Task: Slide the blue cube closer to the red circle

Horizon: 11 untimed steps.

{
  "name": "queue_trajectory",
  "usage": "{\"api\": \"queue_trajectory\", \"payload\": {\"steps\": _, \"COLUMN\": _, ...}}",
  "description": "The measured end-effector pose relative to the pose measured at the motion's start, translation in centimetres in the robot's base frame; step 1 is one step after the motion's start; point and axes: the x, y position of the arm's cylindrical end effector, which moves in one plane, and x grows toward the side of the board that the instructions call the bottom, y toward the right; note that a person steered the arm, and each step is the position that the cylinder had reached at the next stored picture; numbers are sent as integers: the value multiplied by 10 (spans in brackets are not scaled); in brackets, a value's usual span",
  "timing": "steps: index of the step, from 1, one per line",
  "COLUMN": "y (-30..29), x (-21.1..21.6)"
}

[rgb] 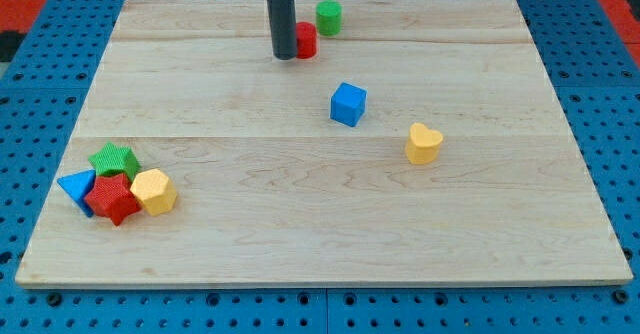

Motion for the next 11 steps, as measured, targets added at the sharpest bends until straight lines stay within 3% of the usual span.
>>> {"api": "queue_trajectory", "payload": {"steps": 2, "y": 0, "x": -18}}
{"api": "queue_trajectory", "payload": {"steps": 3, "y": -1, "x": 9}}
{"api": "queue_trajectory", "payload": {"steps": 5, "y": 117, "x": 36}}
{"api": "queue_trajectory", "payload": {"steps": 6, "y": 139, "x": 71}}
{"api": "queue_trajectory", "payload": {"steps": 7, "y": 115, "x": 115}}
{"api": "queue_trajectory", "payload": {"steps": 8, "y": 61, "x": 122}}
{"api": "queue_trajectory", "payload": {"steps": 9, "y": 12, "x": 108}}
{"api": "queue_trajectory", "payload": {"steps": 11, "y": -8, "x": 66}}
